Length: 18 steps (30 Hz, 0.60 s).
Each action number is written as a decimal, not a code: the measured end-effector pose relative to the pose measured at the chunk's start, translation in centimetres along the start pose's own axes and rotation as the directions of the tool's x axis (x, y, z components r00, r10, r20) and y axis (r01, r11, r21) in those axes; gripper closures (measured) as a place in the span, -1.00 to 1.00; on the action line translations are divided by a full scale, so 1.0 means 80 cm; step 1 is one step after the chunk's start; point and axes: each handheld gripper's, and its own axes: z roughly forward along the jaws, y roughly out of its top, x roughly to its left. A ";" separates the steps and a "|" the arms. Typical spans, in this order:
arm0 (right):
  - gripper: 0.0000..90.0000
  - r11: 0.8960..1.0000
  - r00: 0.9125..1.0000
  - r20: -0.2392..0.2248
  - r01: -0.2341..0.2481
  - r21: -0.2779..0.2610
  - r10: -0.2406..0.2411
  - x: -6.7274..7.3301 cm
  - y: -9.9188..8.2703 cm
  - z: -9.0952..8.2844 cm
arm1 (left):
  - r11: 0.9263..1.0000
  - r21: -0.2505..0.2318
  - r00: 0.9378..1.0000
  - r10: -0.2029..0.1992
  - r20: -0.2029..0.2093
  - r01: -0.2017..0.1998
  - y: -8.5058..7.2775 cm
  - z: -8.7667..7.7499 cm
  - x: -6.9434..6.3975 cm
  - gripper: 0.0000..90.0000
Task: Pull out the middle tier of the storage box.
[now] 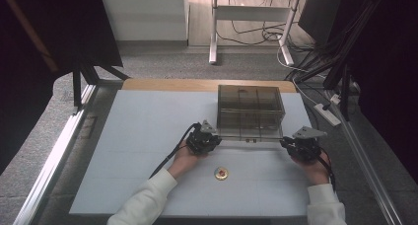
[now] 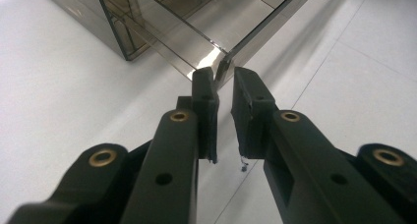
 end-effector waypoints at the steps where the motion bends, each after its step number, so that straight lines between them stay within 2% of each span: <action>1: 0.69 1.000 1.000 0.000 0.000 -0.001 0.000 0.000 0.000 0.000 | 1.000 0.000 1.000 0.002 0.000 -0.002 0.000 0.000 0.000 0.76; 18: 0.69 1.000 1.000 -0.003 0.003 -0.006 -0.003 -0.001 -0.002 0.001 | 1.000 0.001 1.000 0.005 0.007 -0.005 -0.002 0.001 0.001 0.76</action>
